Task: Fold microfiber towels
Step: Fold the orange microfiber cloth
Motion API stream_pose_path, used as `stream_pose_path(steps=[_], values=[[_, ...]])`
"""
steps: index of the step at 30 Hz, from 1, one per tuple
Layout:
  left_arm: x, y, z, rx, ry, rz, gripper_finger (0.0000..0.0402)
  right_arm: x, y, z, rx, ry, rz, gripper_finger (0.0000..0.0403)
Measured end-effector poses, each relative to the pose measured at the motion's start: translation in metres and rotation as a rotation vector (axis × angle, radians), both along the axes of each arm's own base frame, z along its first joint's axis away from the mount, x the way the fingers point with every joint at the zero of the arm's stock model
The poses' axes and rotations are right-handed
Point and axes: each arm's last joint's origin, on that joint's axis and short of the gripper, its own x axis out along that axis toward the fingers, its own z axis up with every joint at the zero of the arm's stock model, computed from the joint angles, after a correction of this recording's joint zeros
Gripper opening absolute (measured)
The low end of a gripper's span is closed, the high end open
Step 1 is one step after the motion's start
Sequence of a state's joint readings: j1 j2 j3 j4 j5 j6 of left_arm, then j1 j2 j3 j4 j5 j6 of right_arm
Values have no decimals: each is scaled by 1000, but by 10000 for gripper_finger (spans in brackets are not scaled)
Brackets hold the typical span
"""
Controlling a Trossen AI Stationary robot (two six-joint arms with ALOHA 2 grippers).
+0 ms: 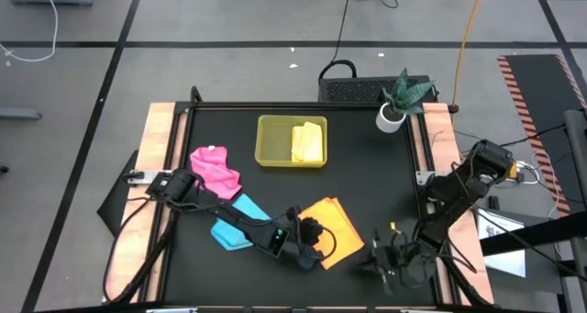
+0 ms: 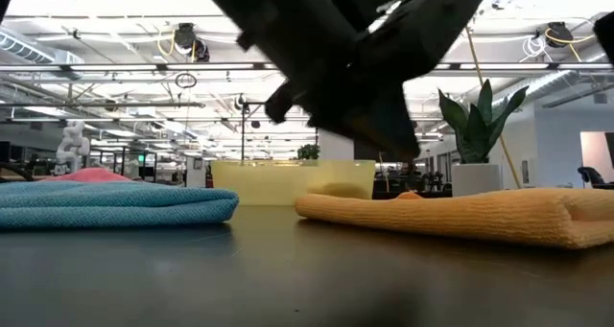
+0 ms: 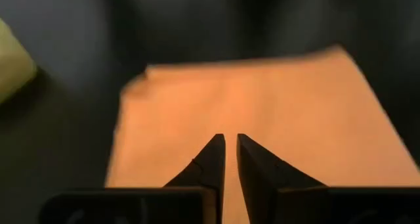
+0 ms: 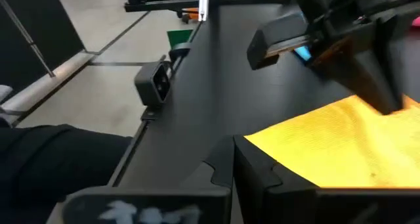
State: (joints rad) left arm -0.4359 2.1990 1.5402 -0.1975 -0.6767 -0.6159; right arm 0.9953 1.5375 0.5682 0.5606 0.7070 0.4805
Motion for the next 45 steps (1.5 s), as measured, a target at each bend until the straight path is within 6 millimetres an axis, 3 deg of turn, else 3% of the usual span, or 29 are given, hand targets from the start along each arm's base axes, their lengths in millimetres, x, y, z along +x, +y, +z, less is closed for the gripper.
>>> stream_pose_path(steps=[6,12,16,21,25,30,36,41,45], values=[[14,12,-23,3,-5,-11,20,4,-4,-1,2,3,-22,0],[23,18,-38,-79,43,-153,5,5,-4,-2,7,11,-8,0],[24,7,-35,-65,26,-290,11,8,4,-10,43,-2,66,0],[20,-10,-25,-12,-19,-380,3,21,29,-31,59,-126,251,0],[17,-17,-2,13,-87,-366,10,37,53,-45,-79,-162,333,0],[13,-18,-7,43,-49,-325,12,48,64,-34,-289,-68,250,14],[11,2,-16,-32,27,-145,3,46,51,-18,-478,142,143,66],[13,9,-21,-71,36,-103,13,48,40,-33,-563,226,222,117],[13,10,-25,-68,52,-98,7,52,35,-41,-640,233,235,135]])
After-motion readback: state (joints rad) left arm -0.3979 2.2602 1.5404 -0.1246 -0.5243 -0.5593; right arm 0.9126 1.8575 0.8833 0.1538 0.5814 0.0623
